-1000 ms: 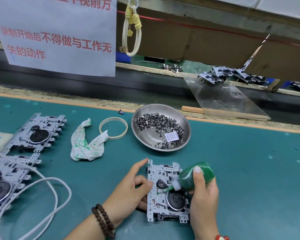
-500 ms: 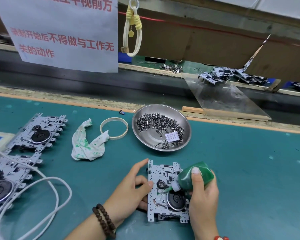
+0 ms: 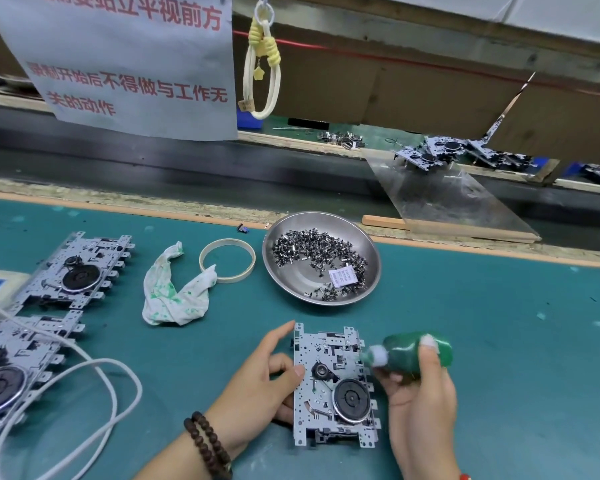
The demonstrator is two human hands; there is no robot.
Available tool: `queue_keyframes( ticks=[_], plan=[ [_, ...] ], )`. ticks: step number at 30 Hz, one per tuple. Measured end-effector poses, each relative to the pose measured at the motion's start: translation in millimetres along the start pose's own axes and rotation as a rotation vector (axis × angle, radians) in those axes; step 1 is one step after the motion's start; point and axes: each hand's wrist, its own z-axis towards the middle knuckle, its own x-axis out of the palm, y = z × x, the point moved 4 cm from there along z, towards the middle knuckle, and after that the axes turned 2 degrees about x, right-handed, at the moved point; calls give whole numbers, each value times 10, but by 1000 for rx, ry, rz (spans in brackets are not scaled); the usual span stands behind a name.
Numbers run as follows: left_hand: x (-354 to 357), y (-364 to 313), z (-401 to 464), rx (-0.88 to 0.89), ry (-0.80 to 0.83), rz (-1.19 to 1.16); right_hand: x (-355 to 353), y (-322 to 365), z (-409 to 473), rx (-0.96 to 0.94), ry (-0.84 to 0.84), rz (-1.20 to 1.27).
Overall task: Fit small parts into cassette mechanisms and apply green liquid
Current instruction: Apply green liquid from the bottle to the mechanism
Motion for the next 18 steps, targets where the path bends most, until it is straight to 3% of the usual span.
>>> queue_keyframes(
  ticks=[4, 7, 10, 14, 18],
  plan=[
    [1, 5, 8, 6, -13, 20, -173, 86, 78, 193, -14, 263],
    [0, 4, -5, 9, -23, 40, -294, 151, 114, 323, -52, 305],
    [3, -10, -18, 2, -36, 37, -298, 125, 101, 485, 19, 348],
    [16, -38, -19, -26, -53, -54, -287, 114, 80, 512, 98, 345],
    [5, -53, -10, -66, -57, -123, -304, 91, 86, 470, 75, 216]
  ],
)
